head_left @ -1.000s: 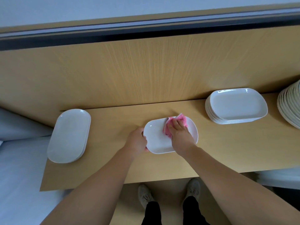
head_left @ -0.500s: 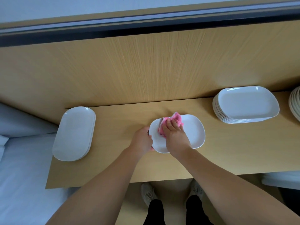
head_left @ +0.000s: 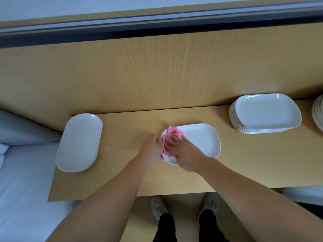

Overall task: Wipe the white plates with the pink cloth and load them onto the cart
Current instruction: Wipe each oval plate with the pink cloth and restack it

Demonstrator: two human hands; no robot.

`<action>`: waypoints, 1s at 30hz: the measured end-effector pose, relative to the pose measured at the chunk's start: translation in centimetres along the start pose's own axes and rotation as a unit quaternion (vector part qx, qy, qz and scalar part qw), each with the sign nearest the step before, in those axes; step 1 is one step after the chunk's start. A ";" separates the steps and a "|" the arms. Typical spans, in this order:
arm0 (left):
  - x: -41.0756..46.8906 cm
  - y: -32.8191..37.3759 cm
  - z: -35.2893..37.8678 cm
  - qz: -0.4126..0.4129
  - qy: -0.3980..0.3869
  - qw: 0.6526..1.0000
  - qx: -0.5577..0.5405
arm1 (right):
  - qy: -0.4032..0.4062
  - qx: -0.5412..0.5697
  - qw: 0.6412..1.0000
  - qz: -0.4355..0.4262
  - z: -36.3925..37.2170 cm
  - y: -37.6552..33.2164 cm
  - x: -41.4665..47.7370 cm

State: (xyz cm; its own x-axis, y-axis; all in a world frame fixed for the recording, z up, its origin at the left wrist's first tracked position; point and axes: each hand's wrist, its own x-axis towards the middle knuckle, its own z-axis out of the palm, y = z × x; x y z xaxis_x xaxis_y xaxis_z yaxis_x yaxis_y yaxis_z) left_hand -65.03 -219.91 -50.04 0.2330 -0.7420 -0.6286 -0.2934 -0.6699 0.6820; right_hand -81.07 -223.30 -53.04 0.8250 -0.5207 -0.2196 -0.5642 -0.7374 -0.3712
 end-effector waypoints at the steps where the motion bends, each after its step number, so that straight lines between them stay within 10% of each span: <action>1: 0.1 0.0 0.0 0.002 0.009 1.000 0.000 | -0.009 0.018 1.000 -0.014 -0.1 0.2 -0.3; 15: 1.1 0.6 0.4 0.023 0.035 0.992 0.118 | 0.022 0.050 0.995 -0.088 -0.1 1.0 -2.3; 30: 0.3 1.1 1.2 0.029 0.059 0.988 0.138 | -0.057 0.031 0.998 0.017 -3.2 5.3 -8.7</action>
State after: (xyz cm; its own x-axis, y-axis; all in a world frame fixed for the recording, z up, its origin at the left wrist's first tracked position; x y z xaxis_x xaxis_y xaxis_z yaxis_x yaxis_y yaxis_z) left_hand -66.39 -220.87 -49.91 0.3092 -0.7880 -0.5325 -0.5475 -0.6053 0.5778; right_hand -91.34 -224.03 -50.14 0.8060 -0.4898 -0.3323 -0.5913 -0.6910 -0.4158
